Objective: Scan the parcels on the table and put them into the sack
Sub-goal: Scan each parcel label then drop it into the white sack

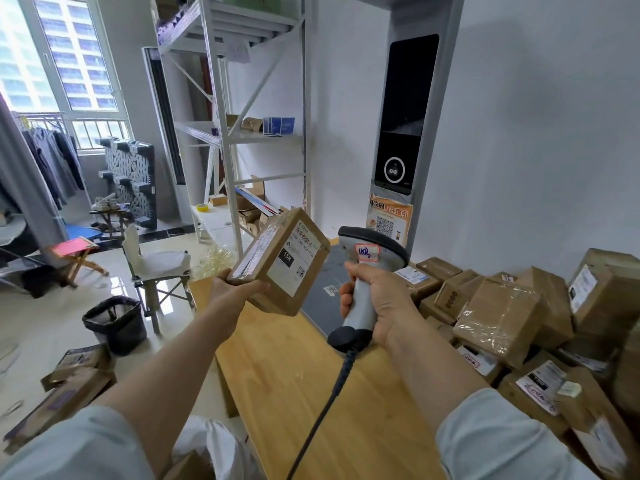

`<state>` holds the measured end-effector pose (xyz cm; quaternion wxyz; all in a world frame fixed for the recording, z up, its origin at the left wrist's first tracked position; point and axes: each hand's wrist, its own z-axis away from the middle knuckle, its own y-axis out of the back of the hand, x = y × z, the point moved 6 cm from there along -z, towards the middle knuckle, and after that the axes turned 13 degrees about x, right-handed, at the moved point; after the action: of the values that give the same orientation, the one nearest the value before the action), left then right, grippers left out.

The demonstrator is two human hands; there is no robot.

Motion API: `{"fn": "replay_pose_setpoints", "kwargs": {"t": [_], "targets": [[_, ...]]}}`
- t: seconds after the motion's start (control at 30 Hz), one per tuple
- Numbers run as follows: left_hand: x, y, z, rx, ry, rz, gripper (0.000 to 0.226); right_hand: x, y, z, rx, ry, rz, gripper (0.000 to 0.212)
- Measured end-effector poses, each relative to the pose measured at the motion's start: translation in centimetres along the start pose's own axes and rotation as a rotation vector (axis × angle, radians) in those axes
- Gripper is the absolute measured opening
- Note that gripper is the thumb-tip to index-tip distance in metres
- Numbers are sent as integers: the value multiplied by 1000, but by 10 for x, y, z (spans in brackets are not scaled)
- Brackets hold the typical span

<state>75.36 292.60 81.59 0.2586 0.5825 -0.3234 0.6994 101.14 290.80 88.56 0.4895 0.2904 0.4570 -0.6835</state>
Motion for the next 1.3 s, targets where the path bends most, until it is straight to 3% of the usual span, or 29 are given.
{"fn": "replay_pose_setpoints", "kwargs": {"t": [0.23, 0.37, 0.47, 0.67, 0.9, 1.0, 1.03, 1.07, 1.2, 1.3], "targets": [[3, 32, 2, 88, -10, -37, 108, 17, -15, 0, -96, -30, 86, 16], [-22, 101, 11, 341, 51, -132, 74, 67, -30, 0, -170, -127, 208, 15], [-55, 165, 21, 502, 157, -250, 93, 113, -43, -3, -217, -219, 271, 13], [-134, 270, 62, 850, 438, -392, 92, 185, -63, -7, -221, -356, 347, 13], [-209, 306, 64, 819, 591, -394, 83, 234, -71, -25, -190, -452, 448, 12], [-243, 311, 47, 747, 690, -433, 109, 244, -71, -34, -177, -477, 438, 11], [-253, 307, 38, 702, 711, -444, 109, 245, -69, -37, -169, -482, 430, 12], [-264, 304, 27, 687, 710, -455, 103, 245, -67, -40, -161, -483, 416, 12], [-203, 222, 30, 625, 586, -554, 72, 225, -47, -51, -113, -442, 331, 10], [-170, 149, 22, 490, 442, -733, 66, 200, -22, -63, -33, -390, 226, 9]]}}
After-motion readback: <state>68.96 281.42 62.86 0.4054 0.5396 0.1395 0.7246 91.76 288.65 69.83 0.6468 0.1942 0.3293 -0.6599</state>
